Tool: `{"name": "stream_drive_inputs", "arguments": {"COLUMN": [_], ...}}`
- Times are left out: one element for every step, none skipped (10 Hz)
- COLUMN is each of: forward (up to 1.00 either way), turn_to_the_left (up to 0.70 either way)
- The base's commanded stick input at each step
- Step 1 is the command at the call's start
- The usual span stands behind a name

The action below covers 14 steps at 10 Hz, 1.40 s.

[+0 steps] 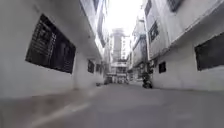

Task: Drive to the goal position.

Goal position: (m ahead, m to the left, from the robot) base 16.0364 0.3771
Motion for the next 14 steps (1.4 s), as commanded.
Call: {"name": "stream_drive_inputs", "arguments": {"forward": [1.0,1.0,1.0,1.0,1.0,1.0,1.0,1.0,1.0,1.0,1.0,1.0,1.0,1.0], "turn_to_the_left": [0.0,0.0,0.0,0.0,-0.05,-0.4,-0.4,-0.4,-0.4,-0.4,-0.4,-0.4,-0.4,-0.4]}}
